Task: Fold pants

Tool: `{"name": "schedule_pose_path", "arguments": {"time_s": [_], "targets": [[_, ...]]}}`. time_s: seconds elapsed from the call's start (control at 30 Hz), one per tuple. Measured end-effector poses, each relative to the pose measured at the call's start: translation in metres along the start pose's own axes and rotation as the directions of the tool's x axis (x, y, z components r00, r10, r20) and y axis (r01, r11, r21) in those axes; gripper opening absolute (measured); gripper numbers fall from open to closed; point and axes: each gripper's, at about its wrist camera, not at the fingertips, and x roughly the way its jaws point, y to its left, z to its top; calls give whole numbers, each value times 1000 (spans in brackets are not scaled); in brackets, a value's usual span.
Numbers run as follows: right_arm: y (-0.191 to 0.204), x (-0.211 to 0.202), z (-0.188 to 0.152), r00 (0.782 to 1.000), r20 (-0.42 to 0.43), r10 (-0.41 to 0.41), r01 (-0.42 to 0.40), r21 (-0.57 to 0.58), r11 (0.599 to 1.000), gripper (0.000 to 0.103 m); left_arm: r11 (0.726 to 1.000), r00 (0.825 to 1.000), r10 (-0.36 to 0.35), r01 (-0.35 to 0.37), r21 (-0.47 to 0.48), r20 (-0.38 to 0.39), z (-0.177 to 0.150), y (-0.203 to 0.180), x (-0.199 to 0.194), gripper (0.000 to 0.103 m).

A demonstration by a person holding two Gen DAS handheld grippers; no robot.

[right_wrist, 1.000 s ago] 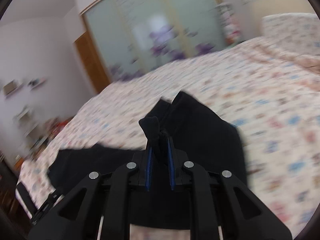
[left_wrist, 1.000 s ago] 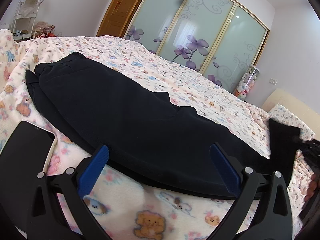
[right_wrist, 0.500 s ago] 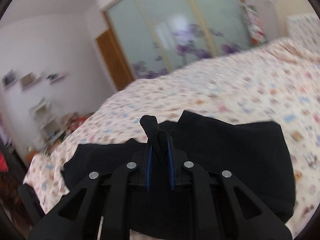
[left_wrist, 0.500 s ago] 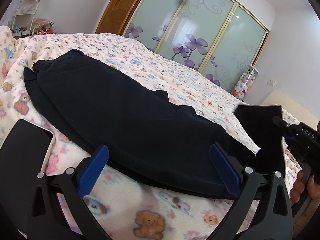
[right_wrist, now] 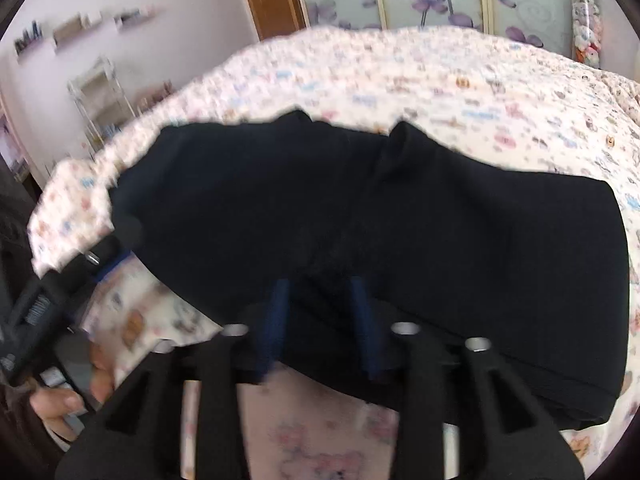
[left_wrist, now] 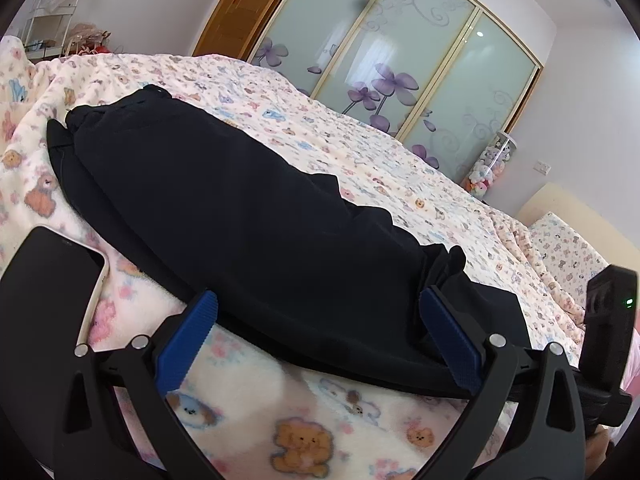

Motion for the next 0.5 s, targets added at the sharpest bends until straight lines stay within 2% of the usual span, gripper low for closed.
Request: {"name": "schedule_pose_path", "arguments": {"time_s": [0.07,0.1,0.13,0.2,0.33,0.4,0.5], "targets": [[-2,13,-5,998,-50,33,-32,29,999,63,1000,1000,-1,1,1,-3,0,0,0,101],[-3,22,-8,996,-88,19,-17,29,999,64,1000,1000,-3,3,1,-5,-1,0,0,101],[-2,25,-11,996,-88,8,-7,11,1000,64,1000,1000,-7,7,-1,-9,-1,0,1,101],[-2,19,-13,998,-57,16,-15,14,1000,63,1000,1000,-11,11,-6,-29,0,2,3,101],[-15,-6,-18,993,53,103,-107,88,990,63,1000,999,-11,10,-11,-48,0,3,6,101],[-23,-19,-23,983,109,145,-158,123,980,64,1000,999,-8,7,-12,-54,1,4,5,101],[-45,-41,-34,945,222,241,-280,166,946,69,998,997,-14,9,-61,-79,7,13,-1,101]]}}
